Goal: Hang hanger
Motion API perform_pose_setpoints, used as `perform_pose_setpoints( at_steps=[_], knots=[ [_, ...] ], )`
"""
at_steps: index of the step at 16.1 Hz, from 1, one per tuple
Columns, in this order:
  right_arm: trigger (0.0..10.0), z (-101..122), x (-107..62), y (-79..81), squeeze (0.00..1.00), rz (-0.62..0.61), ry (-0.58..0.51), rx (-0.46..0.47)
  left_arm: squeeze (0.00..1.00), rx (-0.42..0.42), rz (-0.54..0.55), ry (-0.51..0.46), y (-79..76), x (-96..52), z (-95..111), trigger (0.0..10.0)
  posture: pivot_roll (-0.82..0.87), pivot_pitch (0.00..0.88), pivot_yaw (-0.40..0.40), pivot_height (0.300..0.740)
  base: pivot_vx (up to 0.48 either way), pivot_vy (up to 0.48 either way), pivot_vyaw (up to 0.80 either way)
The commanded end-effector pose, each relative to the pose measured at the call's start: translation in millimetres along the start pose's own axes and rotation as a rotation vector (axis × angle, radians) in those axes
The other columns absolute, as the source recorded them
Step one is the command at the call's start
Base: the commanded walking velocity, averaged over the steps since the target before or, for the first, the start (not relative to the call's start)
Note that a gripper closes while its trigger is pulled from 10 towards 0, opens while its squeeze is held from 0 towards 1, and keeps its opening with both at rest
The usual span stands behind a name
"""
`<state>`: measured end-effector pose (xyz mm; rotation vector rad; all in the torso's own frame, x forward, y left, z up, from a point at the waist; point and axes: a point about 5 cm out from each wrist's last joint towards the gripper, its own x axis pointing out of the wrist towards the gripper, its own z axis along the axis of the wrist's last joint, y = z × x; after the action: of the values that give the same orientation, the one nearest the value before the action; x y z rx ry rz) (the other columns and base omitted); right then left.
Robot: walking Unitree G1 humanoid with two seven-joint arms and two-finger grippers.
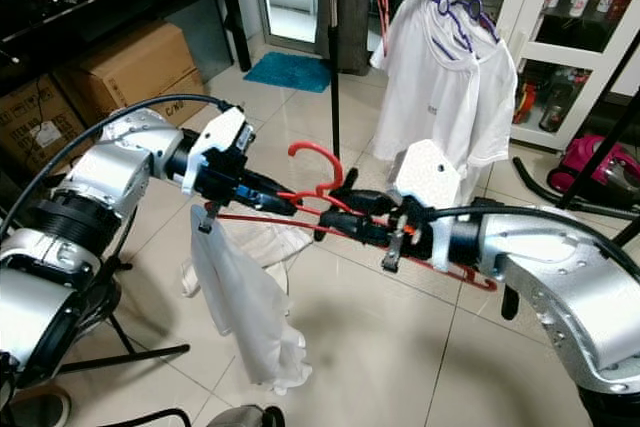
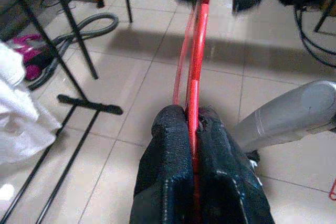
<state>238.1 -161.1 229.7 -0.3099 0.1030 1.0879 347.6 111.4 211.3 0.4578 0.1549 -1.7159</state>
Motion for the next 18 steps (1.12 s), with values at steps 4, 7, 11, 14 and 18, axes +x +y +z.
perform_pose_setpoints(
  at_steps=[4,7,11,14,18],
  knots=[
    [10.0,8,-14.2,-5.8,1.0,-0.045,-0.057,0.01,0.0,0.009,0.082,0.029,-0.1,-16.4,-4,0.0,0.04,0.039,0.127,0.74,0.0,0.0,0.0],
    [10.0,12,-30.0,-14.2,1.0,-0.122,-0.098,0.025,0.0,0.003,0.103,0.033,-1.8,-17.8,-8,0.0,0.04,0.024,0.124,0.74,0.0,0.0,0.0],
    [10.0,22,-52.5,-7.9,1.0,-0.179,-0.263,0.109,0.0,0.03,0.295,0.056,6.4,-28.6,-13,0.0,0.05,0.016,0.117,0.74,0.0,0.0,0.0],
    [10.0,6,-52.3,20.9,1.0,-0.101,-0.234,0.197,0.0,0.027,0.369,0.03,9.7,-40.9,-8,0.0,0.04,0.013,0.127,0.74,0.0,0.0,0.0],
    [10.0,-27,-38.3,48.4,1.0,-0.078,-0.108,0.313,0.0,0.038,0.41,0.0,11.7,-46.6,-1,0.0,0.05,0.012,0.141,0.74,0.0,0.0,0.0]
  ],
)
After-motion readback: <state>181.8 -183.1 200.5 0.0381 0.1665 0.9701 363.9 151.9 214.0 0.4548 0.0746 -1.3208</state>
